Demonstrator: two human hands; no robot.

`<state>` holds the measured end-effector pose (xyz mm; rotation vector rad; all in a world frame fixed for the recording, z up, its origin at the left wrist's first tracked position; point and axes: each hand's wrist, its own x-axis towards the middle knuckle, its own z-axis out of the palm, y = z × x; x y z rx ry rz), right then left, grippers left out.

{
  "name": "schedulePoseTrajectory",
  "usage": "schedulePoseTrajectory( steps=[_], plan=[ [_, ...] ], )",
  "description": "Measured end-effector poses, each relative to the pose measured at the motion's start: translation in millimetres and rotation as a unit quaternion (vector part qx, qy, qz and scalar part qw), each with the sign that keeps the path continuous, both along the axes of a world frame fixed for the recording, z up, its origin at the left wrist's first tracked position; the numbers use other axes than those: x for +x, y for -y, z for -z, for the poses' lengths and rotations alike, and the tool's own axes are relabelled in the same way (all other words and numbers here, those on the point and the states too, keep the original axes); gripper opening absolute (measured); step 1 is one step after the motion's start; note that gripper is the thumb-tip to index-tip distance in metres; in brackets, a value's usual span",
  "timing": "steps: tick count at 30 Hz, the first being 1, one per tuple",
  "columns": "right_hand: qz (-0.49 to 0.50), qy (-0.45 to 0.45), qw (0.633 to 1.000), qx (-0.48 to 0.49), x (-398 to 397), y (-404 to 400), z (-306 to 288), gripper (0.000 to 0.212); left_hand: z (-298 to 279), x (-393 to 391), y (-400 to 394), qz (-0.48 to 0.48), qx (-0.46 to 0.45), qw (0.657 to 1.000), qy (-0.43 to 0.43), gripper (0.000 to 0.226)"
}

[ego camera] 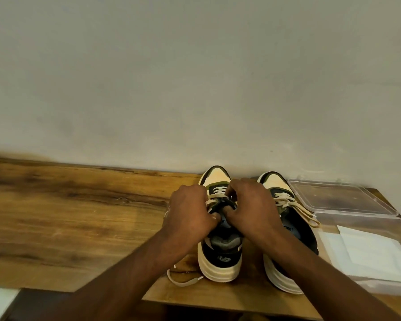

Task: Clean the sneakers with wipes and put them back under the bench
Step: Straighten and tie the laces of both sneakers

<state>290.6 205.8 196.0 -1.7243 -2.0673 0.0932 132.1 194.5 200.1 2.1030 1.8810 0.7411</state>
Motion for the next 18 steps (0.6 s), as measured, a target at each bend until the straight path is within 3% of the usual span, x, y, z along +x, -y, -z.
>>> schedulePoseTrajectory(
  steps=[18],
  plan=[
    [-0.005, -0.047, 0.998, -0.037, -4.7, 2.5, -7.2, 0.030, -8.0, -21.0, -3.0, -0.013, -0.055, 0.998, -0.013, 0.031]
  ],
)
